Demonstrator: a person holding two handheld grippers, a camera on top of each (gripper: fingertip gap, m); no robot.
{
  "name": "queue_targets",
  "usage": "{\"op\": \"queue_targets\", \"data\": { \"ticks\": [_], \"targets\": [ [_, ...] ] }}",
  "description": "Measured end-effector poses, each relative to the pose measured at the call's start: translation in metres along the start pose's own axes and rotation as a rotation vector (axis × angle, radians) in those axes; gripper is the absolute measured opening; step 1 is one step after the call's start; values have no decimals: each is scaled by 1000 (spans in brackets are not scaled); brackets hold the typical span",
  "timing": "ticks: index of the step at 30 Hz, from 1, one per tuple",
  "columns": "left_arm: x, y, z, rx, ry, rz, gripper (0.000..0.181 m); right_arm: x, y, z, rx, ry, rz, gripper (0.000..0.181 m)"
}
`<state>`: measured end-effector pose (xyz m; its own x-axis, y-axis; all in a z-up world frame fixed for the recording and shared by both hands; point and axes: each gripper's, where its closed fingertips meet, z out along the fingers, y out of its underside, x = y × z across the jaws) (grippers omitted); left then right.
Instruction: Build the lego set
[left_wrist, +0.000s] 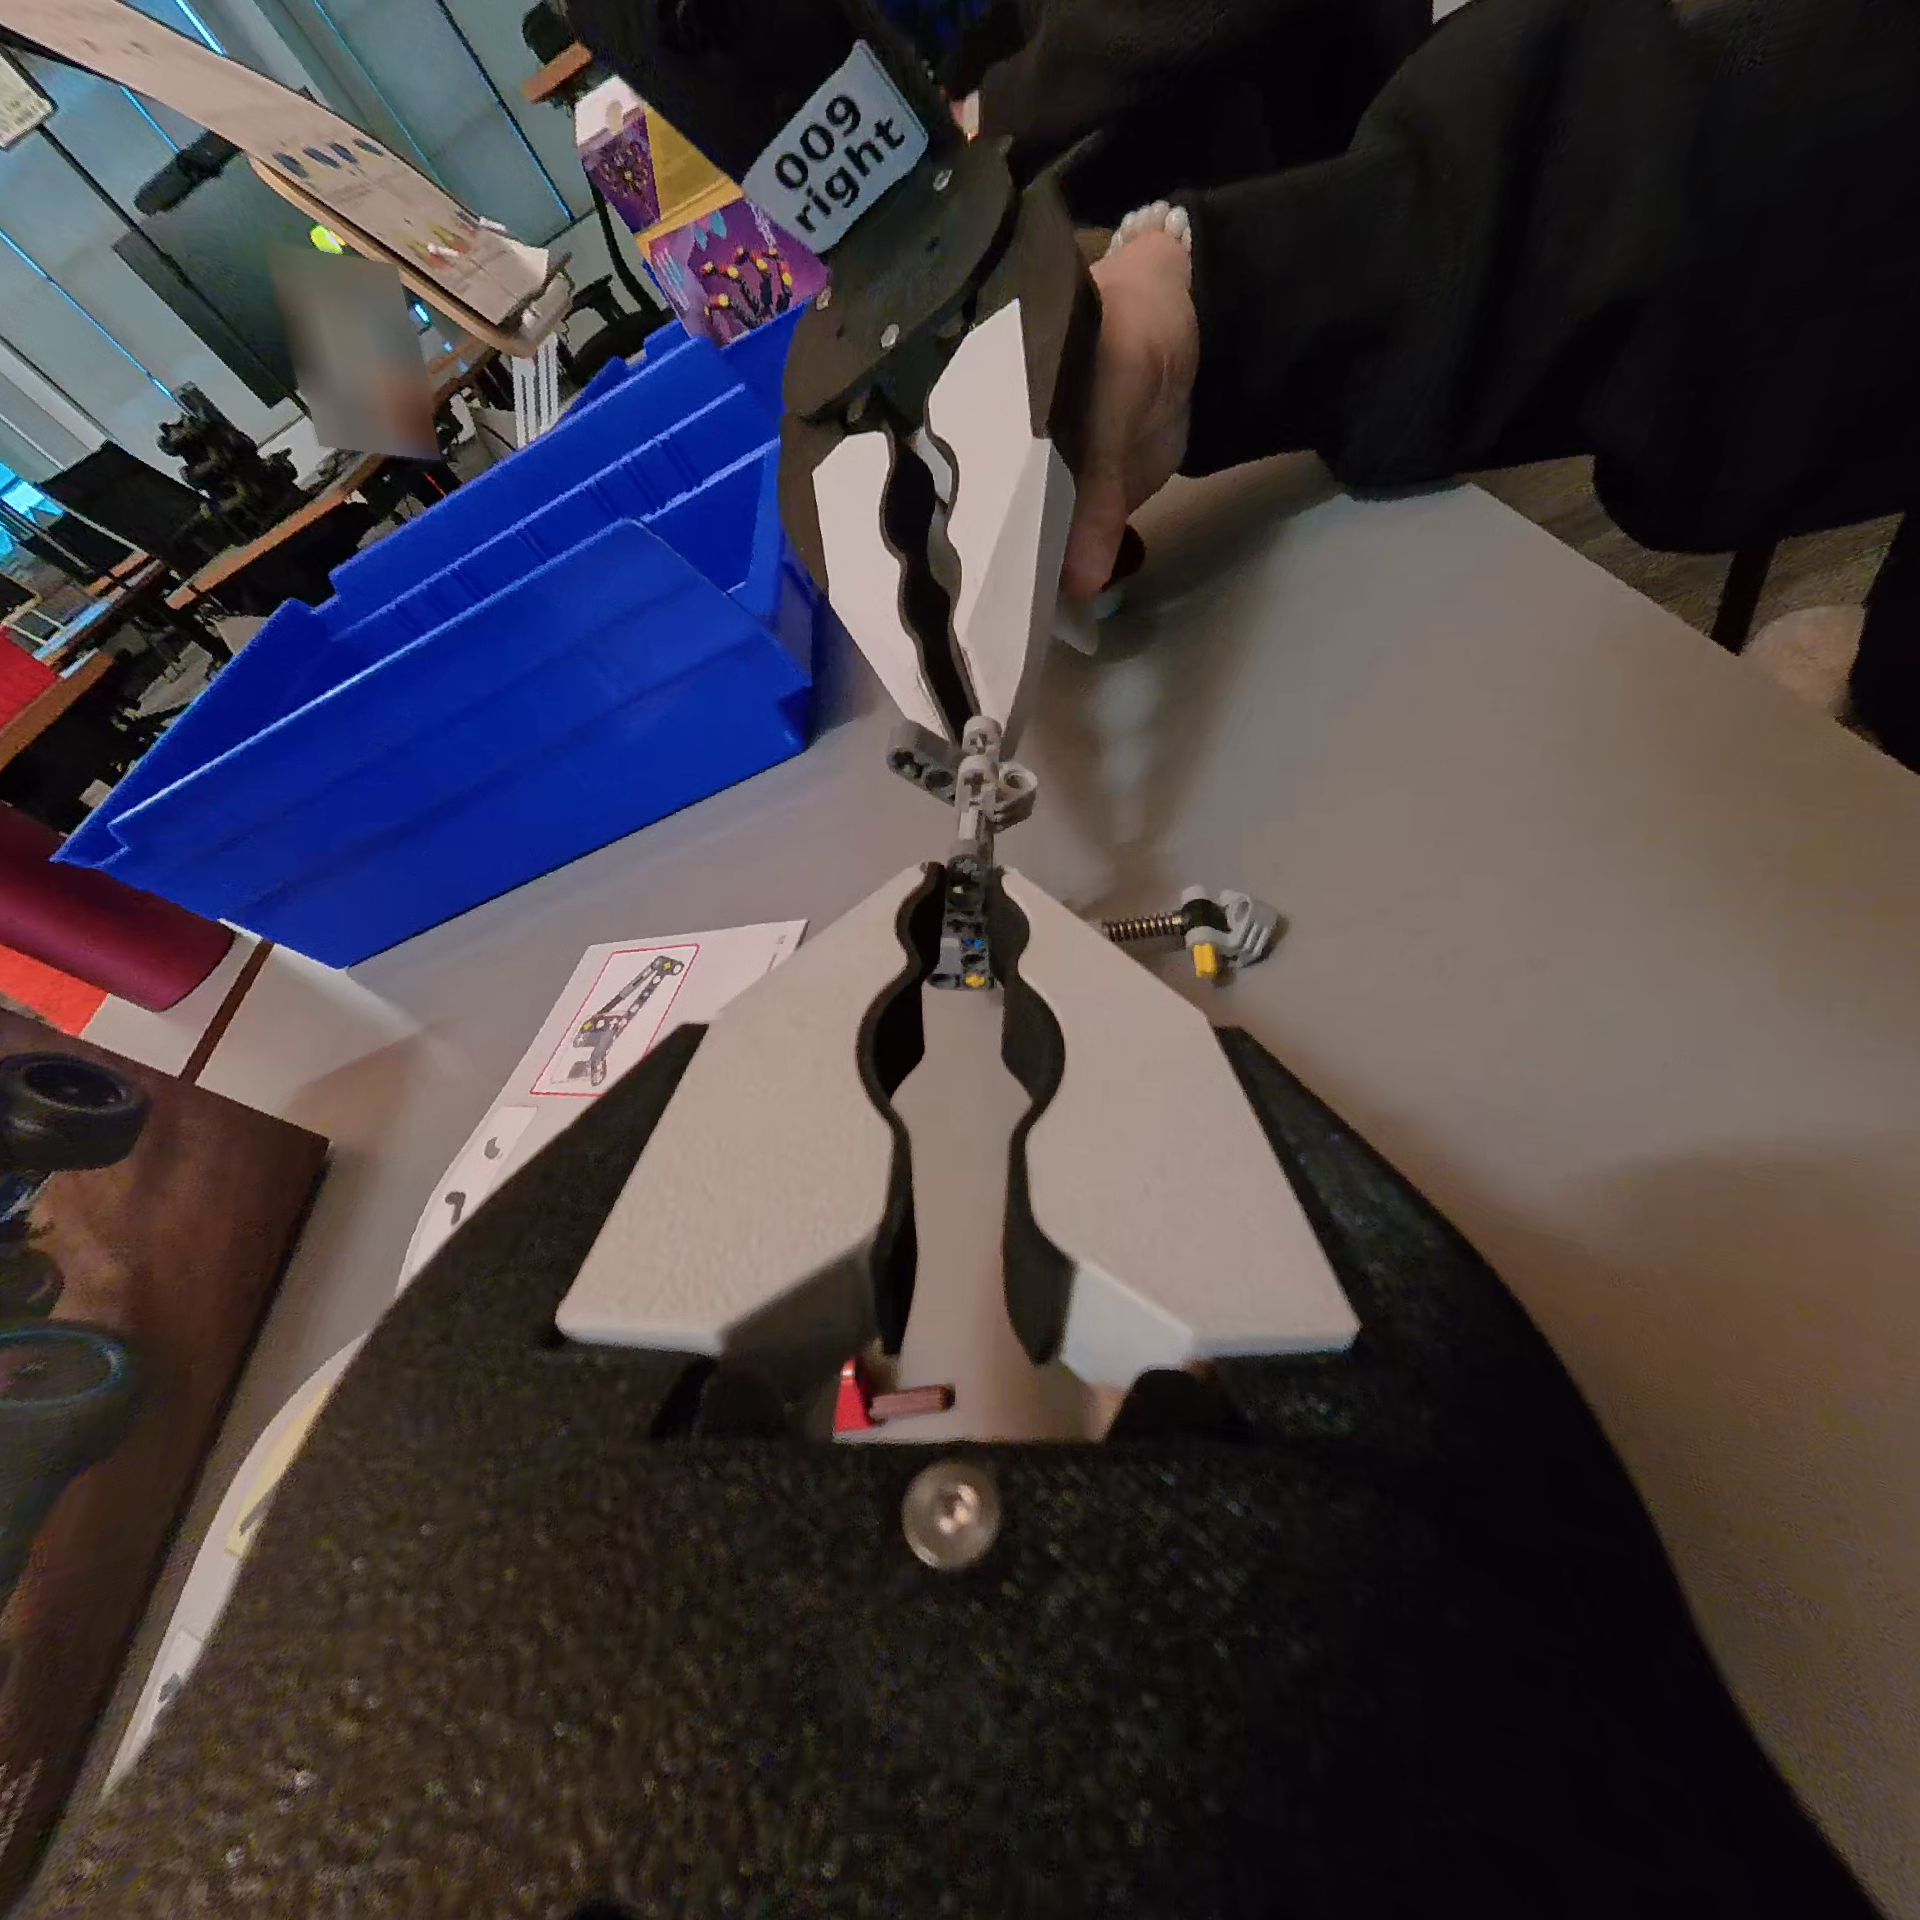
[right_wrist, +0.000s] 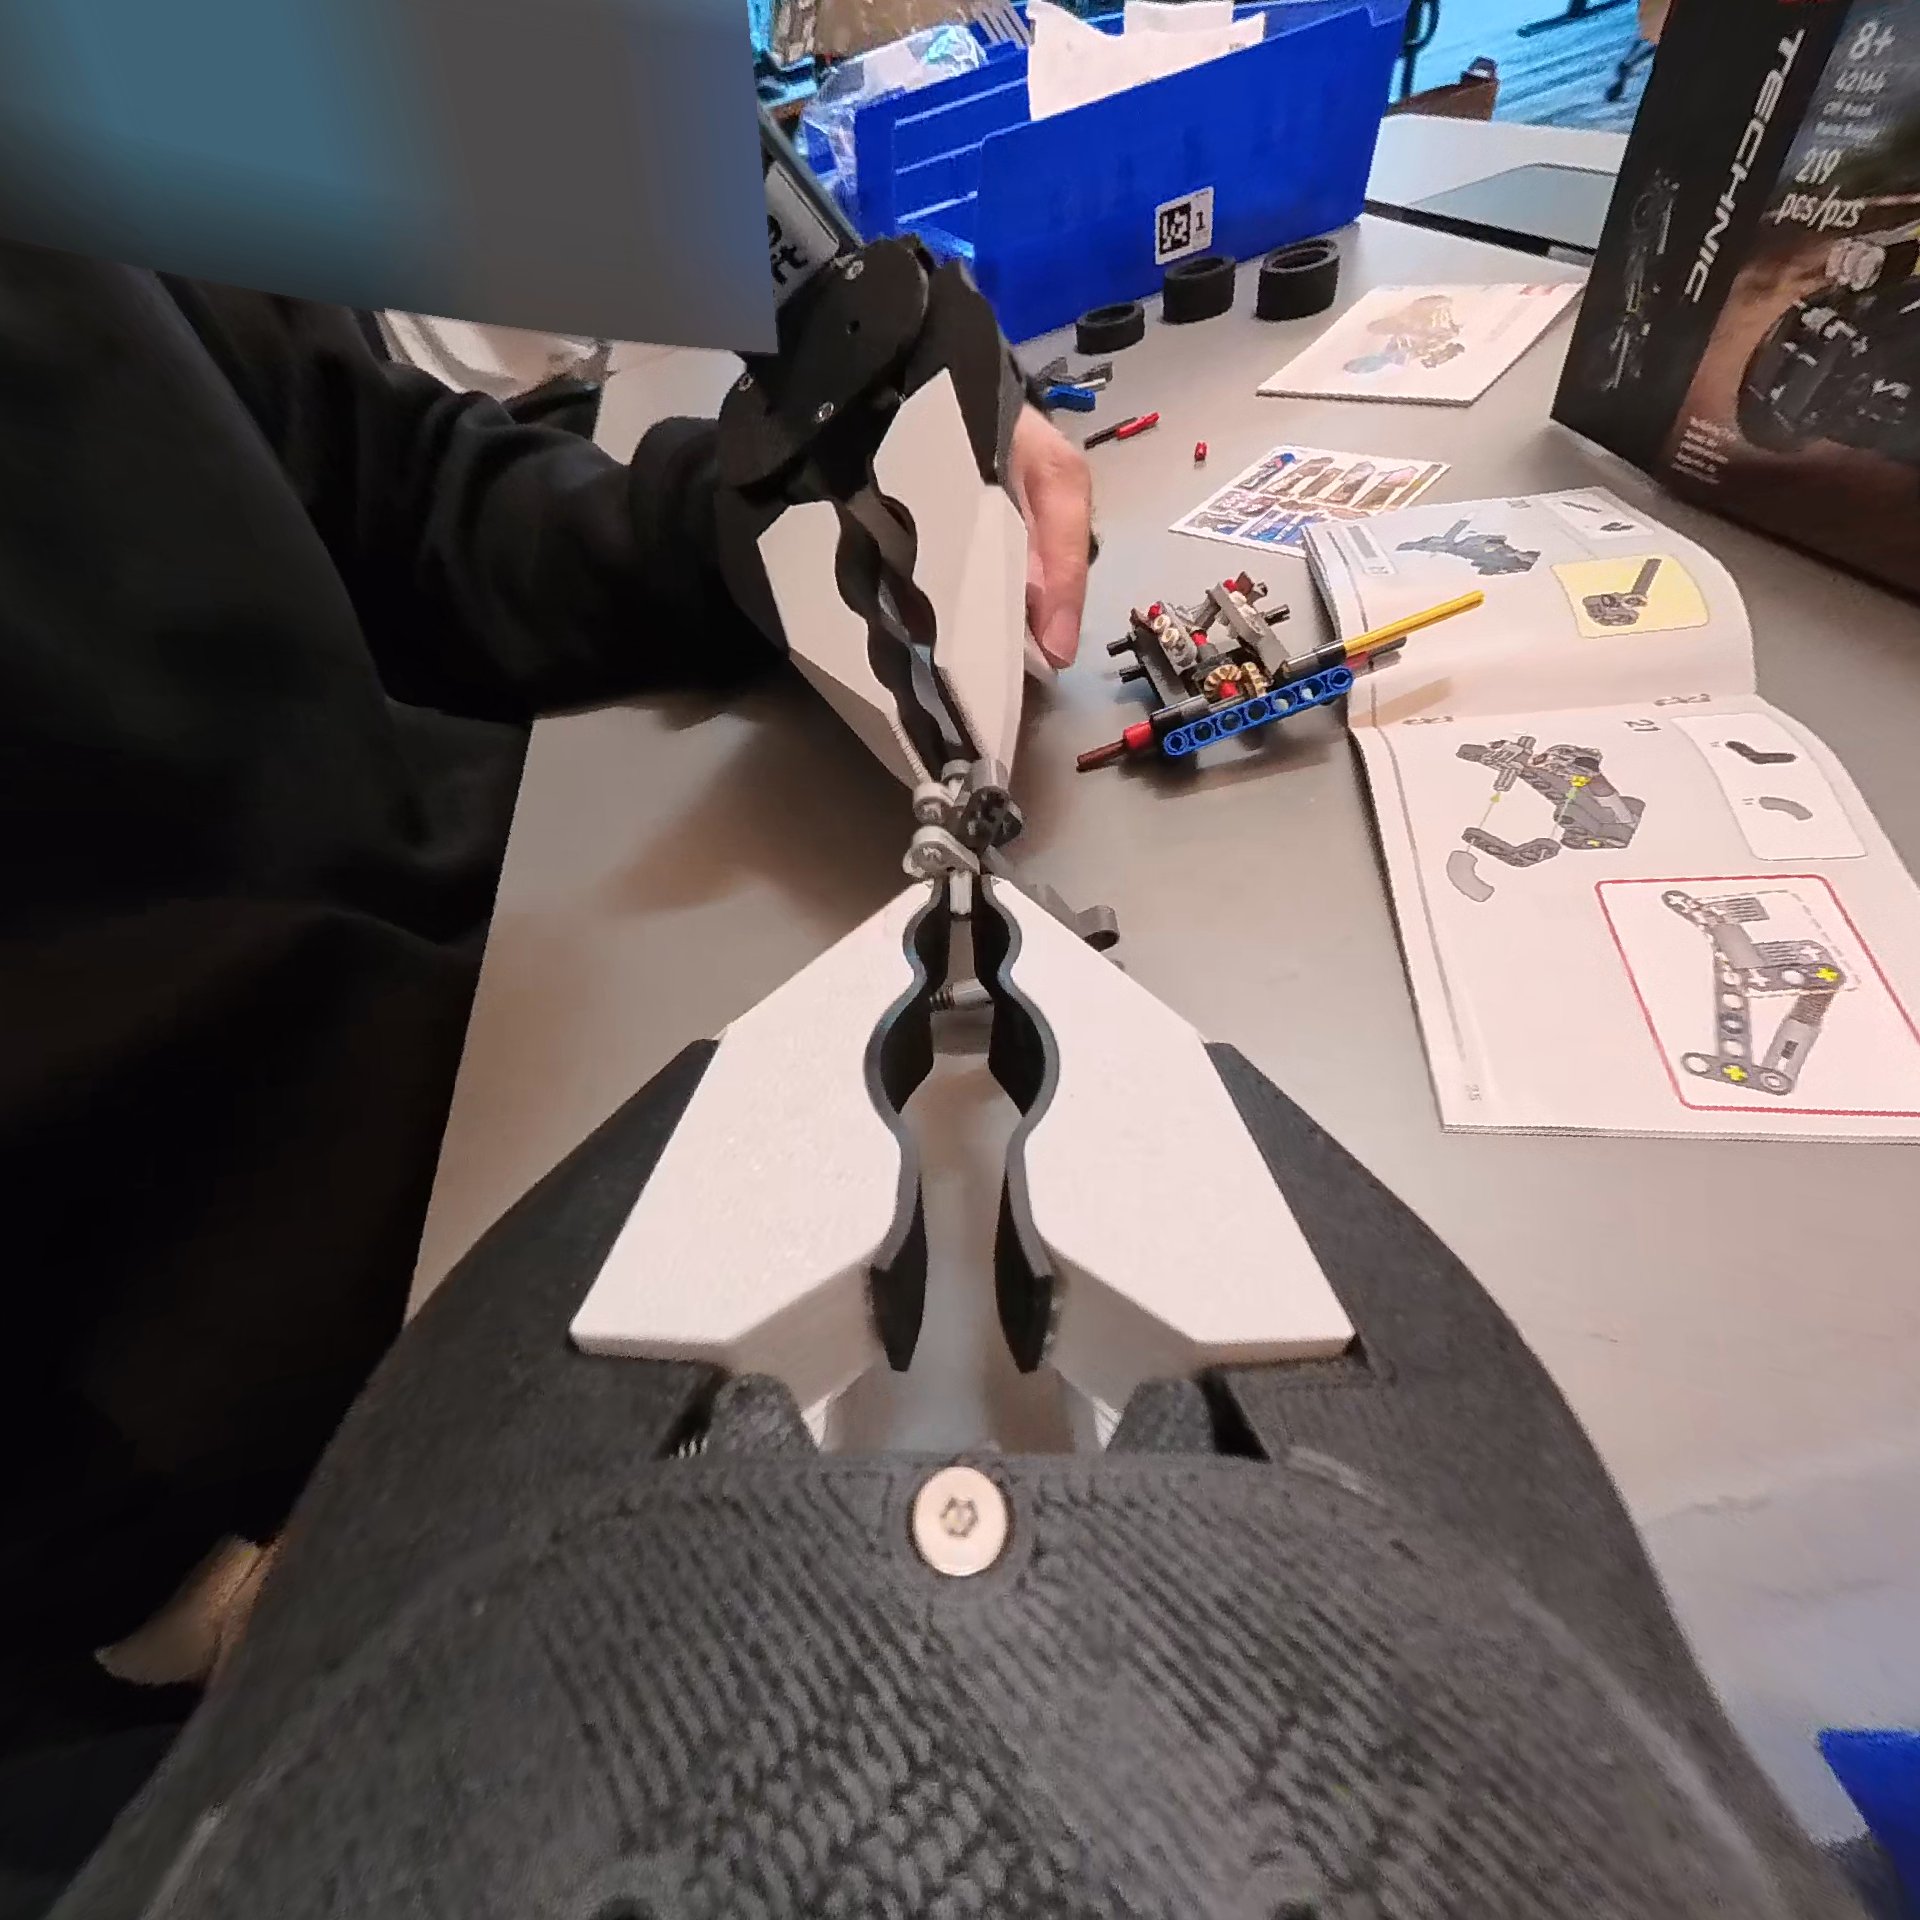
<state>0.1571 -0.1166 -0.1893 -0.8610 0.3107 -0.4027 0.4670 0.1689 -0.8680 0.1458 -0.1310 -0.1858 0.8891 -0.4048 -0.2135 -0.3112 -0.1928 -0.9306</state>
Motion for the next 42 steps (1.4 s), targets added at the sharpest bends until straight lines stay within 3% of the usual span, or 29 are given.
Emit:
{"op": "queue_targets", "data": {
  "ticks": [11, 17, 19, 23, 26, 42],
  "targets": [
    [1, -2, -1, 15, 7, -13, 4, 1, 2, 1, -13, -22, 33, 3],
    [-1, -9, 1, 57, 11, -54, 3, 1, 15, 11, -113, -21, 35, 3],
    [-6, 5, 5, -66, -17, 35, 4, 8, 27, 18, -206, 50, 2, 3],
    [-4, 9, -2, -87, 22, 18, 4, 8, 18, 15, -148, 50, -9, 3],
    [1, 17, -1, -134, 52, 31, 4, 8, 27, 20, -213, 65, -31, 3],
    [-4, 10, 1, -29, 92, -89, 3, 13, 20, 18, -178, 134, -122, 2]
  ]
}}
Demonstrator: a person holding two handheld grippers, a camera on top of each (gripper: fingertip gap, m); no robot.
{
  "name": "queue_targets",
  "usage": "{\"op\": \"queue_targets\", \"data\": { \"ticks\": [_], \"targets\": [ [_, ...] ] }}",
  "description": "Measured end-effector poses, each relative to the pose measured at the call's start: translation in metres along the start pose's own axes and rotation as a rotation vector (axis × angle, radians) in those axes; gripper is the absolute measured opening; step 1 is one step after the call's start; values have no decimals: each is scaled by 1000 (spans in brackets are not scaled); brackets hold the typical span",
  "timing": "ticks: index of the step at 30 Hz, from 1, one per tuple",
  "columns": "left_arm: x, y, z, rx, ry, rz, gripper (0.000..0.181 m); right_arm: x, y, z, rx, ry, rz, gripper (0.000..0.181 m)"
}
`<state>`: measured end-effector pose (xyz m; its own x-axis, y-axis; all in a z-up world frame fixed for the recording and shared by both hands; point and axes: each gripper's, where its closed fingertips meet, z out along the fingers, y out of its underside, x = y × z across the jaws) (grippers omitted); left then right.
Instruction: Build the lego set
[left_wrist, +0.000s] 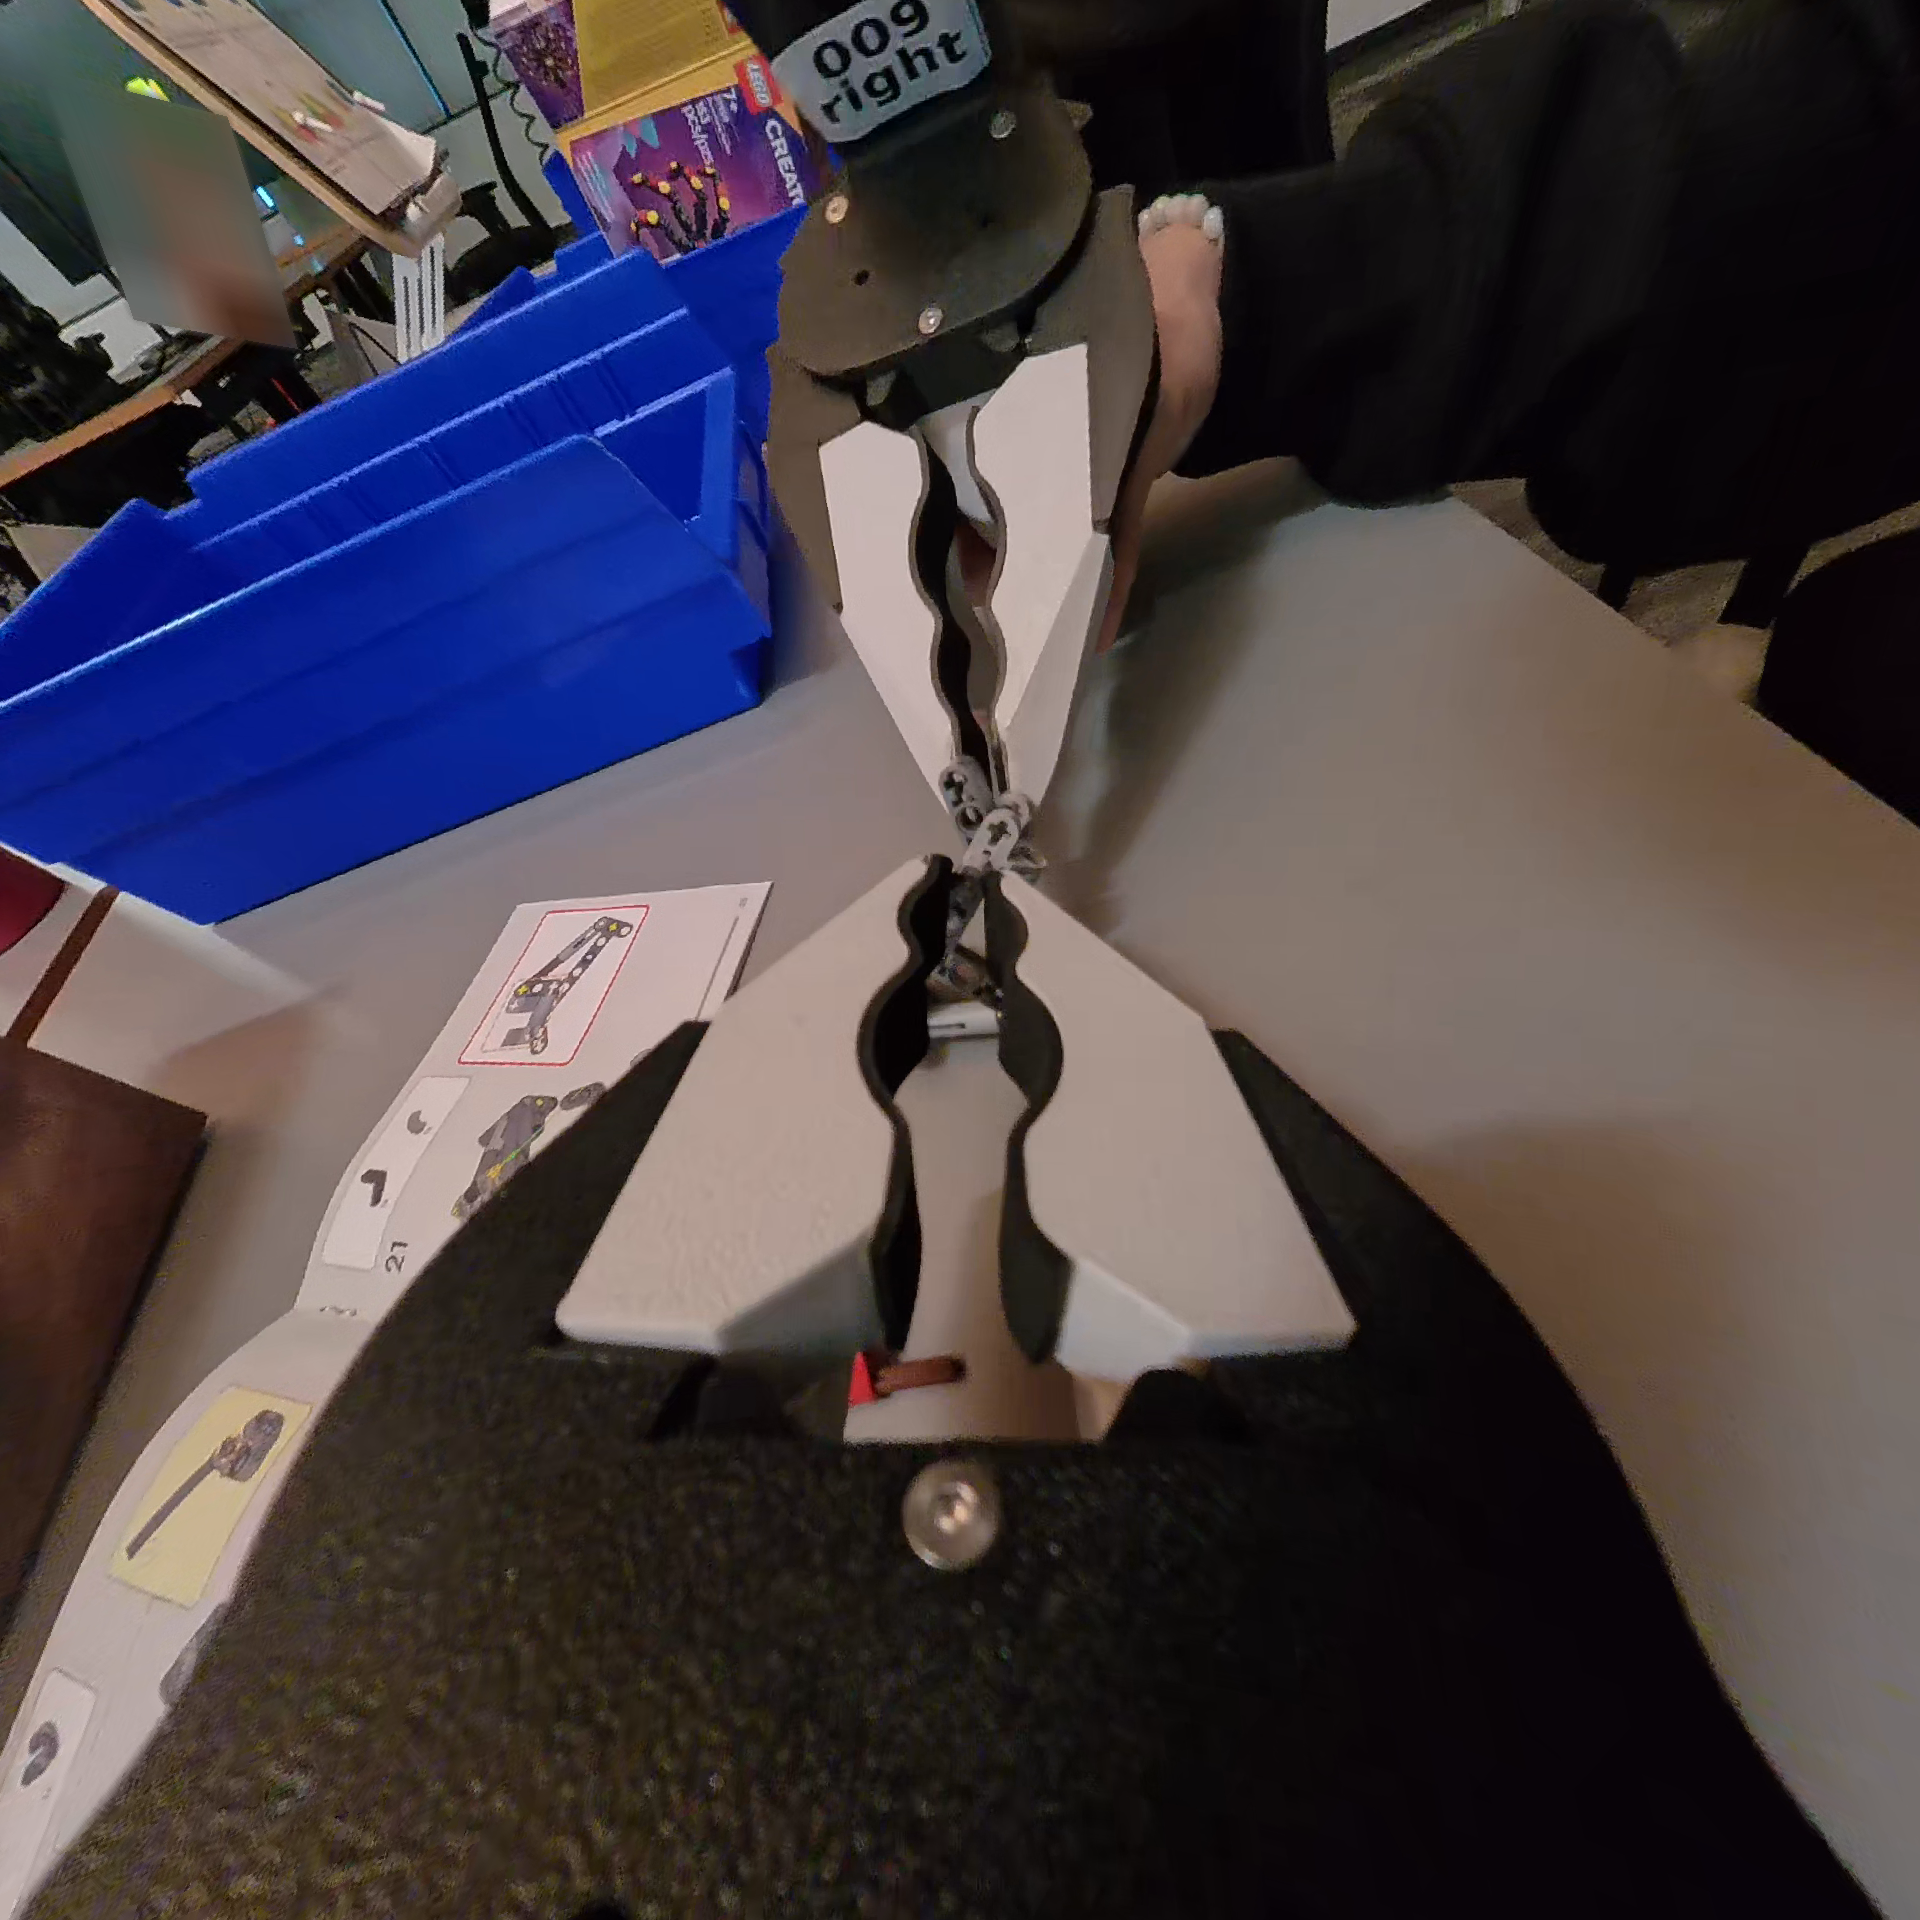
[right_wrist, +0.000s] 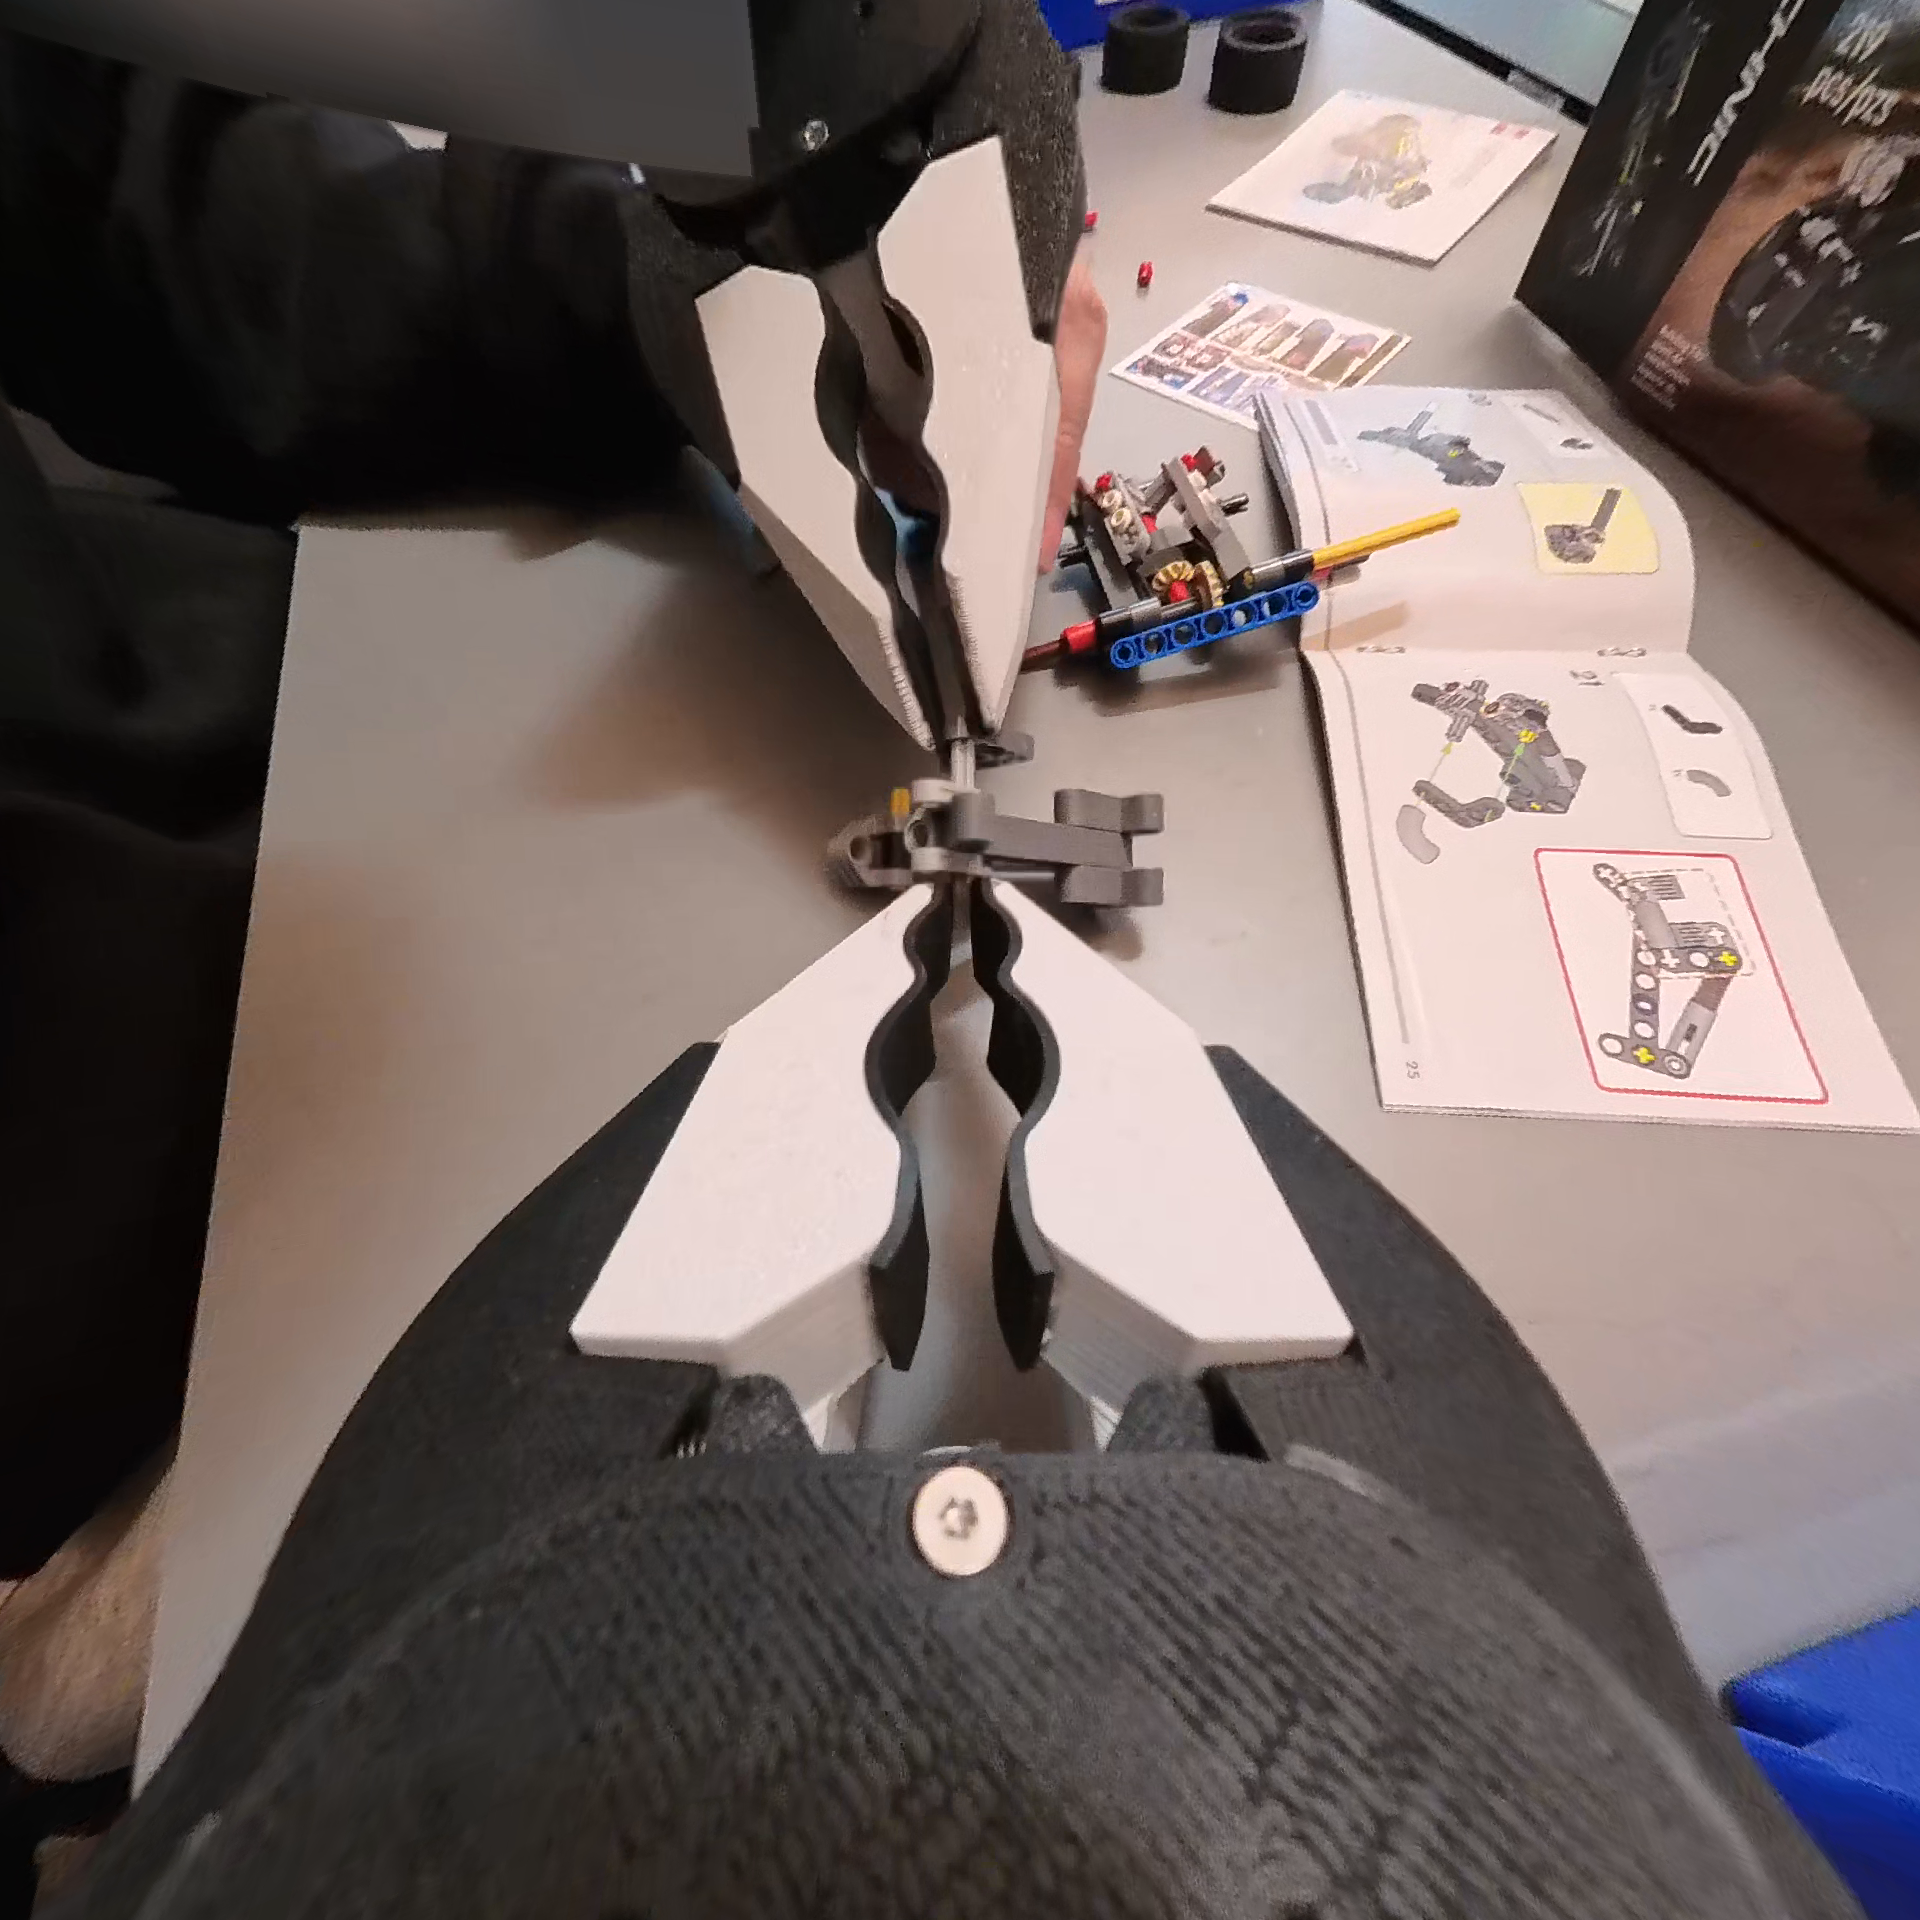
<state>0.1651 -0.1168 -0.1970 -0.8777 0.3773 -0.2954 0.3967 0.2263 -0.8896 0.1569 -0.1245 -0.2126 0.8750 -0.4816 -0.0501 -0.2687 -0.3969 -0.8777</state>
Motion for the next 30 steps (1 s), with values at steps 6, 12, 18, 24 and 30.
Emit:
{"op": "queue_targets", "data": {
  "ticks": [6, 12, 18, 24, 30],
  "targets": [
    [-4, 0, 0, 2, -15, -32, 3, 3, -6, -3, 41, 25, -17, 2],
    [-5, -2, -1, 19, -26, -23, 3, 3, -7, -2, 47, 19, -9, 2],
    [-5, 0, -1, 1, -38, -13, 4, 3, -7, -1, 42, 8, 8, 2],
    [-6, 1, 0, -9, -38, -22, 4, 4, -5, 0, 29, 10, 11, 2],
    [-7, 4, 1, -27, -50, -13, 4, 4, -4, 1, 18, 12, 12, 2]
  ]
}}
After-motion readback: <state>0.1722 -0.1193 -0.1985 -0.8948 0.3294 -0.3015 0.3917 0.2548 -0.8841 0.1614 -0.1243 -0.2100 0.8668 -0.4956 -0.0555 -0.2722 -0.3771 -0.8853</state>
